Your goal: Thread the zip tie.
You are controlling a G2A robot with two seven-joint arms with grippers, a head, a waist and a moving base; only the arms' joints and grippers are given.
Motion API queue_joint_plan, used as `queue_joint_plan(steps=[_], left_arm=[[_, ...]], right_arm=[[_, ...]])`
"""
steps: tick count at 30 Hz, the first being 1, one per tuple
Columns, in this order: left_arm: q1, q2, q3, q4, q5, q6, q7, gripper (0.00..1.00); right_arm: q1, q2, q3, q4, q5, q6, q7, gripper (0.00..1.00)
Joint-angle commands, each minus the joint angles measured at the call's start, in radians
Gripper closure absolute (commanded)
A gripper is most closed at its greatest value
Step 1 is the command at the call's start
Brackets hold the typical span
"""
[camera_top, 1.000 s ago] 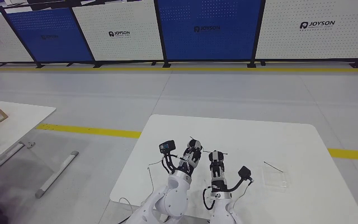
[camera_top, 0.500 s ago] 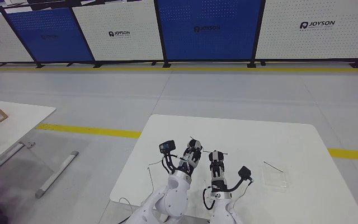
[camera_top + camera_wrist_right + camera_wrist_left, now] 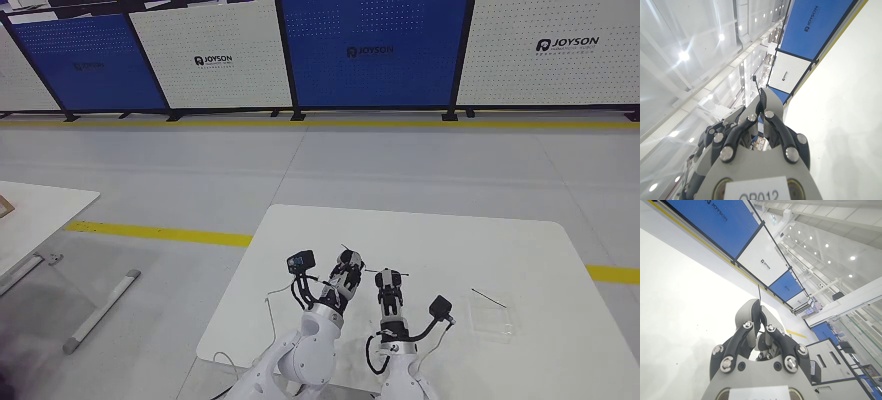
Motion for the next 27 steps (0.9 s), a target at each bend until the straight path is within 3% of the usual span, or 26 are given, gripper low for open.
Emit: queue_joint_plan(steps=[1,8,19,27], left_arm=[[0.000,-0.001,-0.002,-0.002,-0.011,-0.009,-0.005,1.00],[0.004,-0.004,-0.011,-0.002,-0.034,-0.039,-0.003,1.00],[0.004,-0.004,-0.011,-0.002,-0.034,-0.039,-0.003,1.00],[0.021,-0.004,-0.017,-0.009,-0.053,-0.078,-0.017,1.00]], right_arm=[[-0.001,0.001,0.002,0.002,0.003,-0.005,0.005,1.00],[-0.005,0.001,0.003,0.005,0.028,-0.011,0.023,1.00],[-0.007,0.001,0.005,-0.001,0.034,-0.011,0.026,1.00],[-0.020,0.001,0.001,-0.031,0.069,-0.011,0.011,1.00]])
